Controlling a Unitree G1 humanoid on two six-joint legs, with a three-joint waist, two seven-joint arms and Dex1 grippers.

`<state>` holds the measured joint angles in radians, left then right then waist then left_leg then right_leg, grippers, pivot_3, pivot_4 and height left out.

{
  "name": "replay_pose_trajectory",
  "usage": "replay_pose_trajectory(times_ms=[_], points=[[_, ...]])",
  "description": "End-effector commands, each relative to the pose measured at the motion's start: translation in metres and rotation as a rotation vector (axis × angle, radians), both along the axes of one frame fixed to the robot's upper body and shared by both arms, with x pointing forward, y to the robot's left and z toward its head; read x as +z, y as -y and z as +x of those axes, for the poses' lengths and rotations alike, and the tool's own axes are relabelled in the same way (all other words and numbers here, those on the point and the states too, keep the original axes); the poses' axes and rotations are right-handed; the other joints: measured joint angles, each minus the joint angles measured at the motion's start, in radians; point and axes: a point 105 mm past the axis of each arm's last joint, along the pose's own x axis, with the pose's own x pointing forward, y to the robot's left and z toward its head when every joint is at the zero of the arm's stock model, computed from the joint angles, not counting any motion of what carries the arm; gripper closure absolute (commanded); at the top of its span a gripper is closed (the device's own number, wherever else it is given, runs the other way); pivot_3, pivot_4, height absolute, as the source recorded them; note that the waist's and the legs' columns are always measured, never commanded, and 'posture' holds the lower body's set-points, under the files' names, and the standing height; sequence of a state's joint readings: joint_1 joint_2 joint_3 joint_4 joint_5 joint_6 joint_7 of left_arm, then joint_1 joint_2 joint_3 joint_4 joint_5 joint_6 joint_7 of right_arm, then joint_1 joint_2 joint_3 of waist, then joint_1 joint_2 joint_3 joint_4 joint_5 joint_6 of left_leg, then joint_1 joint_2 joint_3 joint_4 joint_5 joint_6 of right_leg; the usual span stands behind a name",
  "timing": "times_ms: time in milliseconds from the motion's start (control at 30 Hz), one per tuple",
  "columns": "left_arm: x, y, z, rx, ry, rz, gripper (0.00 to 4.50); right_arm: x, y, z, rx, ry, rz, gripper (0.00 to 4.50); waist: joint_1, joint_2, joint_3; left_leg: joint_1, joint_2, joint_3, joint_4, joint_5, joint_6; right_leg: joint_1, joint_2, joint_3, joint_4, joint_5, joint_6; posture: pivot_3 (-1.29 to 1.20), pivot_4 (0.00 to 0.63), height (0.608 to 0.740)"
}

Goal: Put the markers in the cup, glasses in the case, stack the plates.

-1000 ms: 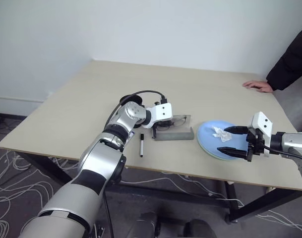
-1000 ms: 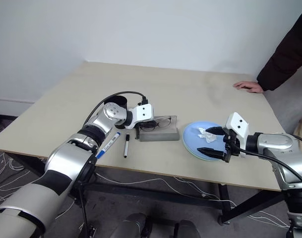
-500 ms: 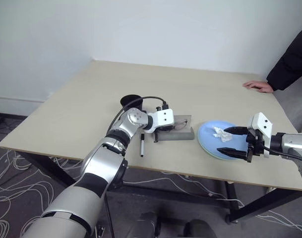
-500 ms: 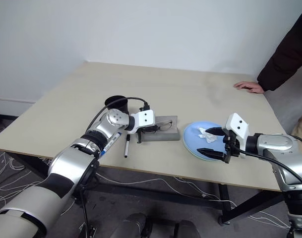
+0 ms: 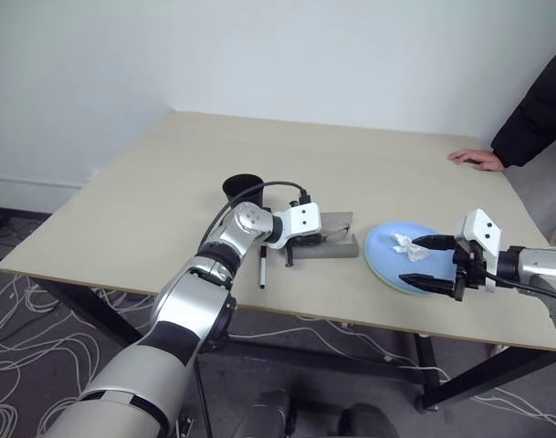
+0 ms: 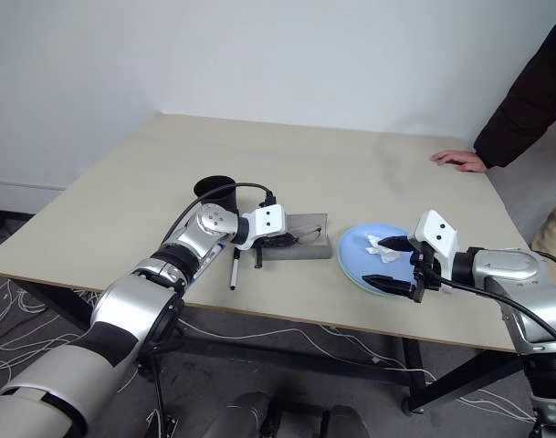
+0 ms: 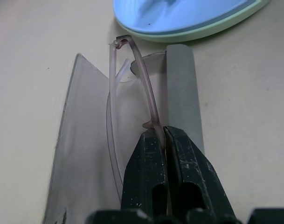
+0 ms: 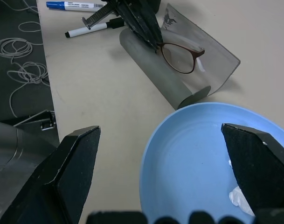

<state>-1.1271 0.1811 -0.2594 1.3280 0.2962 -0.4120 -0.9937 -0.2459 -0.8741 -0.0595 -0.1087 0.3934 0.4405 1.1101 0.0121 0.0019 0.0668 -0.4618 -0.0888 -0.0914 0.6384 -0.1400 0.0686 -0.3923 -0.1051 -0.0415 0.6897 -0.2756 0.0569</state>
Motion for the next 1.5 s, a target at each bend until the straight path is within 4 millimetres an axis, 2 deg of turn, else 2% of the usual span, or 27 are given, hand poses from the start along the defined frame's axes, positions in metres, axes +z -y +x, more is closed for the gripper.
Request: replay_pose_trajectory(times_ms=[33, 233, 733, 1167, 1267, 1500], points=[[0.003, 0.003, -0.004, -0.033, -0.018, -0.027, 4.48, 0.015, 0.001, 0.000, -0.002, 0.058, 0.003, 0.00, 0.000, 0.000, 0.000, 0.000, 0.000, 0.000, 0.000, 0.000, 0.000, 0.000, 0.000, 0.000, 0.000, 0.000, 0.000, 0.00, 0.000, 0.701], [0.004, -0.003, -0.012, -0.087, -0.103, -0.024, 4.48, 0.014, 0.000, 0.000, -0.001, 0.058, -0.001, 0.00, 0.000, 0.000, 0.000, 0.000, 0.000, 0.000, 0.000, 0.000, 0.000, 0.000, 0.000, 0.000, 0.000, 0.000, 0.000, 0.00, 0.000, 0.701], [0.024, -0.019, 0.000, -0.040, -0.097, -0.011, 4.48, 0.013, -0.001, 0.003, 0.005, 0.061, -0.005, 0.00, -0.001, 0.000, 0.000, 0.000, 0.000, -0.001, 0.001, 0.000, 0.000, 0.000, 0.001, 0.001, 0.000, 0.000, 0.000, 0.00, 0.000, 0.701], [0.012, -0.018, -0.008, -0.093, -0.112, 0.054, 4.48, 0.011, 0.000, 0.001, 0.001, 0.058, -0.006, 0.00, -0.001, 0.000, 0.000, 0.000, 0.000, -0.001, 0.001, 0.000, 0.000, 0.000, 0.001, 0.001, 0.001, 0.000, 0.000, 0.00, 0.000, 0.701], [0.014, -0.017, -0.006, -0.084, -0.111, 0.049, 3.82, 0.011, 0.001, 0.001, 0.000, 0.058, -0.005, 0.00, -0.001, 0.000, 0.000, 0.000, 0.000, -0.001, 0.001, 0.000, 0.000, 0.000, 0.001, 0.001, 0.000, 0.000, 0.000, 0.00, 0.000, 0.701], [0.021, -0.018, 0.002, -0.043, -0.035, 0.058, 1.47, 0.010, 0.000, 0.002, 0.000, 0.059, -0.004, 0.00, 0.000, 0.000, 0.000, 0.000, 0.000, -0.001, 0.001, 0.000, 0.000, 0.000, 0.001, 0.001, 0.001, 0.000, 0.000, 0.00, 0.000, 0.701]])
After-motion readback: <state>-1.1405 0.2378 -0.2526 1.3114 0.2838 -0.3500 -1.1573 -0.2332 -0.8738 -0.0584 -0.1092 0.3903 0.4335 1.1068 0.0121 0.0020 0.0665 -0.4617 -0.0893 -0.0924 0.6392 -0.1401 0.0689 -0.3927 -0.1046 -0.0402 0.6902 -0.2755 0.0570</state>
